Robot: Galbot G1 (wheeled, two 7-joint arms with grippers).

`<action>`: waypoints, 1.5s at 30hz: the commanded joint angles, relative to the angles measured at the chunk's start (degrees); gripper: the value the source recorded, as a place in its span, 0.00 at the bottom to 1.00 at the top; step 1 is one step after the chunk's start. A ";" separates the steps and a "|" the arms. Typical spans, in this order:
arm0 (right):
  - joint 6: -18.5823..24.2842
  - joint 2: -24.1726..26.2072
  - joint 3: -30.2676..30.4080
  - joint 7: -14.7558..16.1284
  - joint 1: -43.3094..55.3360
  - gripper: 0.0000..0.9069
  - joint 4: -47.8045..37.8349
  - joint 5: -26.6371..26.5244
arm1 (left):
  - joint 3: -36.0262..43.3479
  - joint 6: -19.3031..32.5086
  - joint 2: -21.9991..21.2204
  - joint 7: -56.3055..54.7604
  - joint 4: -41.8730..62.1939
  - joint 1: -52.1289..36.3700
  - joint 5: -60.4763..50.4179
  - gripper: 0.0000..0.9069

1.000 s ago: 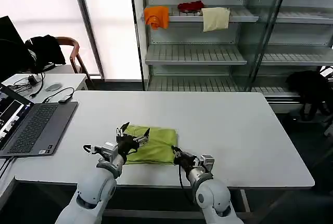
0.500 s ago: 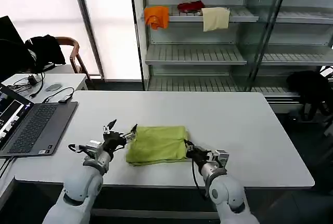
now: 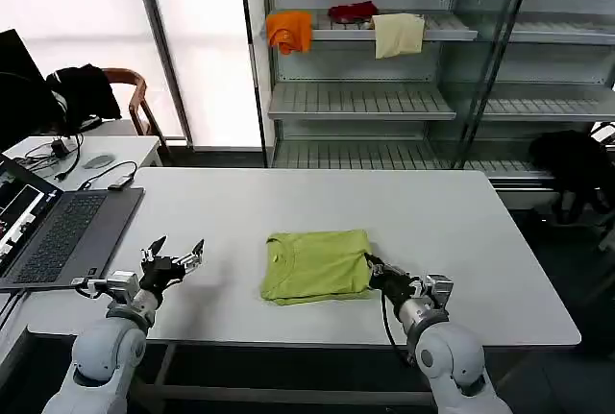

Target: Fold and organize the clothes.

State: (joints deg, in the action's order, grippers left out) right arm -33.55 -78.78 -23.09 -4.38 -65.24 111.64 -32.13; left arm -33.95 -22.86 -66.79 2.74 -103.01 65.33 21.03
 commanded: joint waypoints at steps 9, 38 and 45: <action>0.22 -0.52 -2.72 5.07 -2.41 1.00 2.53 13.54 | -2.89 0.56 0.07 0.31 0.55 1.34 2.39 1.00; 5.33 9.55 -18.95 10.49 -4.74 1.00 -1.14 18.10 | -2.31 2.30 -0.97 1.52 0.06 1.57 2.74 1.00; 4.80 9.25 -18.14 10.24 -4.26 1.00 -0.66 18.19 | -2.54 2.32 -0.91 1.58 -0.44 1.64 2.75 1.00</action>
State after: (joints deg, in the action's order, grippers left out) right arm -29.54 -71.19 -38.93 5.27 -69.48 111.62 -14.56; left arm -36.41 -20.69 -67.73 4.31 -103.22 66.90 23.74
